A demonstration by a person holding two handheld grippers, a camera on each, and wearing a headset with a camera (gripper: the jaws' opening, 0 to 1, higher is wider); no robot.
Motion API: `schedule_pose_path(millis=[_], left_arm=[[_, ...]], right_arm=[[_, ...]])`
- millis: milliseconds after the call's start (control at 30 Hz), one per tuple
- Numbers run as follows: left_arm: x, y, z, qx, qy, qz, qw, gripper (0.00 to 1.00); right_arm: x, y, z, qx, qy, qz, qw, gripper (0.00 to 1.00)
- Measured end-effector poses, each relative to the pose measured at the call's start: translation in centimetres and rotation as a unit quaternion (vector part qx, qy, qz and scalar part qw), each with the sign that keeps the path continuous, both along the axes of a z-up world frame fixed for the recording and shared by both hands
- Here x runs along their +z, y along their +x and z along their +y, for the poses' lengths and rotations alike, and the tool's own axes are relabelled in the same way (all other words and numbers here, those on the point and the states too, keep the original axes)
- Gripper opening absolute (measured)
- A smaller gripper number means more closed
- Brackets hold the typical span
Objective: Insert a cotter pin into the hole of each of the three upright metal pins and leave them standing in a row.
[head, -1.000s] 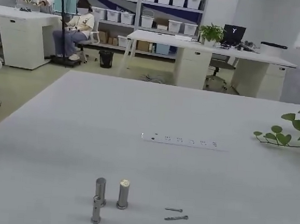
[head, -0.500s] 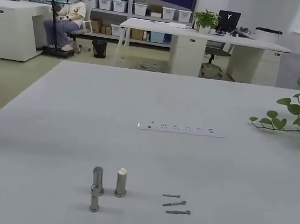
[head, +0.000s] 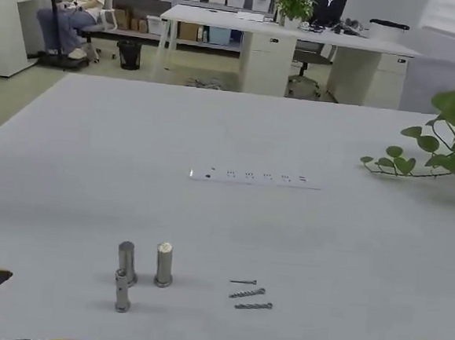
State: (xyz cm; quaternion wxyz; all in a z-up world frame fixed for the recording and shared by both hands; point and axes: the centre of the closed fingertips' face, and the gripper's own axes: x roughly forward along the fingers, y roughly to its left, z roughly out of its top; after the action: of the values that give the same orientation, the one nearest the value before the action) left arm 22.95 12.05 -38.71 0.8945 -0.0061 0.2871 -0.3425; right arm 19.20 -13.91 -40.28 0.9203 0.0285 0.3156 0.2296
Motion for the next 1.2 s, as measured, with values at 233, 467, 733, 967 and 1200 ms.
schedule_pose_path(millis=[233,467,733,967,1200], left_arm=[[-0.8,0.9,-0.9,-0.017,0.002,0.003,0.9999,0.93],[-0.9,2.4,-1.7,-0.023,0.004,-0.013,0.9997,0.88],[-2.2,3.6,-2.0,-0.036,0.024,-0.017,0.9989,0.80],[-3.2,4.4,-2.3,-0.044,0.031,-0.015,0.9985,0.72],[-4.0,5.0,-2.6,-0.049,0.033,-0.012,0.9982,0.66]], right_arm=[[0.0,0.3,0.1,0.000,-0.001,-0.002,1.0000,0.92],[0.0,0.5,0.3,0.007,-0.005,0.000,1.0000,0.92],[0.2,0.6,0.7,0.018,-0.007,-0.005,0.9998,0.92],[0.3,0.6,0.9,0.022,-0.004,-0.005,0.9997,0.92],[0.7,0.9,1.1,0.019,0.010,-0.010,0.9997,0.92]])
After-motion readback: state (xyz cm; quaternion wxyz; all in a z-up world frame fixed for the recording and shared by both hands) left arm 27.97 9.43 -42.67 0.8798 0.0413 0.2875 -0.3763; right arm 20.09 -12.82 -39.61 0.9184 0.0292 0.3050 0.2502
